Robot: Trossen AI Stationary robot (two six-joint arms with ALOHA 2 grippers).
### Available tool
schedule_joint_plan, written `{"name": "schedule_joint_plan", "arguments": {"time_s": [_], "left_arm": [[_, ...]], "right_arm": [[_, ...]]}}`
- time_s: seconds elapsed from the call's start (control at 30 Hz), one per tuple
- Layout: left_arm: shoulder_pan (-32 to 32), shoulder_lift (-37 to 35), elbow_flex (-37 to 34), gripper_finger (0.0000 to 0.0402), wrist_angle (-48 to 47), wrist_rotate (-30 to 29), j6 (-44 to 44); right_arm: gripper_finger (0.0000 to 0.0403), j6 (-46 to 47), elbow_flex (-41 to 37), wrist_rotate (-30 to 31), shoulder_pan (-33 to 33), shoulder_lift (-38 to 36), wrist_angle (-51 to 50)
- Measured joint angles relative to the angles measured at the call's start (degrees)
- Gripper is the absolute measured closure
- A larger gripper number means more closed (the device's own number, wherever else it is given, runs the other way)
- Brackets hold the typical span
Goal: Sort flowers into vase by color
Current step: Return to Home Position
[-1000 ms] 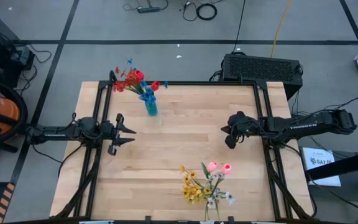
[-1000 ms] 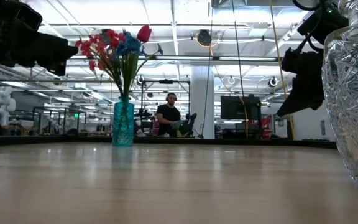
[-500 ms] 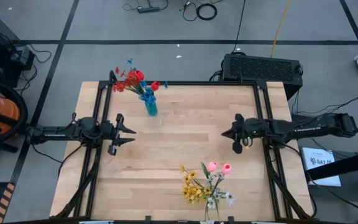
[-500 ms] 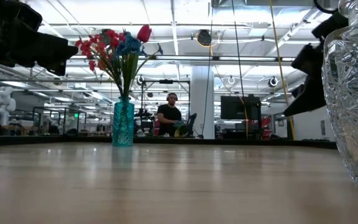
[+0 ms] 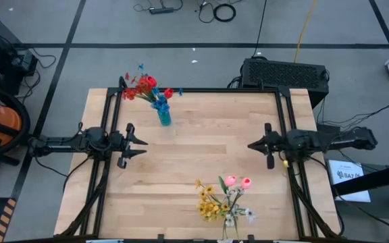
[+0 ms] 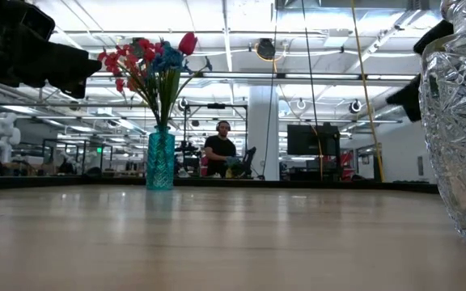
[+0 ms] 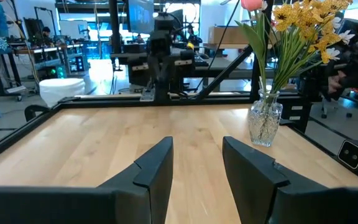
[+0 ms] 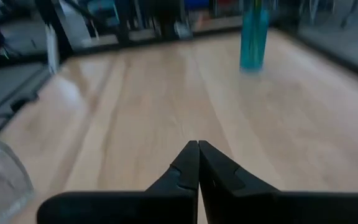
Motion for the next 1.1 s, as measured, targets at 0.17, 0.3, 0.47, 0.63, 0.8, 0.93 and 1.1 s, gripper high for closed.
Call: {"name": "schedule_joint_plan", "arguments": {"time_s": [0.17, 0.3, 0.47, 0.63, 0.8, 0.93, 1.1], "left_arm": [[0.0, 0.0, 0.0, 0.0256, 0.0, 0.0, 0.0], [0.0, 0.0, 0.0, 0.0256, 0.0, 0.0, 0.0], [0.0, 0.0, 0.0, 0.0256, 0.0, -0.1, 0.0], [0.0, 0.0, 0.0, 0.0256, 0.2, -0.3, 0.0], [0.0, 0.0, 0.0, 0.0256, 0.0, -0.4, 0.0], [0.0, 0.0, 0.0, 0.0256, 0.0, -0.4, 0.0], [0.0, 0.0, 0.0, 0.0256, 0.0, -0.4, 0.0]], "right_arm": [[0.0403, -3.6, -0.3, 4.3, 5.1, -5.9, 2.7], [0.0403, -4.7, -6.0, 4.0, 7.2, -9.5, 11.4], [0.0402, -10.2, -7.5, 2.4, 7.5, -10.6, 16.6], [0.0403, -12.7, -7.5, 1.9, 6.0, -10.7, 16.2], [0.0403, -12.9, -7.5, -6.6, 3.4, -11.2, 17.0], [0.0403, -11.4, -7.5, -8.3, 1.9, -12.4, 16.9], [0.0403, -10.9, -7.5, -7.9, 1.4, -12.6, 14.1]]}}
